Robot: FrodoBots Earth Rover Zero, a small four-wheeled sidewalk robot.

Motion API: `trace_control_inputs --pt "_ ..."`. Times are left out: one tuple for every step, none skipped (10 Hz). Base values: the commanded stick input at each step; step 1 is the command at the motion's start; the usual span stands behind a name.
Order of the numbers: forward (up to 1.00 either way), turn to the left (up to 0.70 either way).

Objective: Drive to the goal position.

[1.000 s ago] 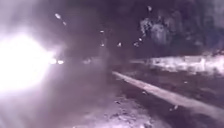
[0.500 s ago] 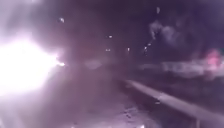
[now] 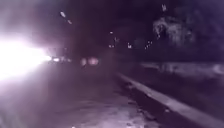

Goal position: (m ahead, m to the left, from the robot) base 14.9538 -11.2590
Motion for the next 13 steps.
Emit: trace_control_inputs --pt "0.70 0.00" --pt "0.70 0.00" --pt "0.70 0.00" --pt "0.70 0.00" --pt "0.70 0.00" --pt "0.70 0.00" --pt "0.70 0.03" --pt "0.70 0.06" --pt "0.70 0.09" --pt "0.70 0.12" --pt "0.70 0.15" --pt "0.70 0.18" --pt "0.70 0.21"
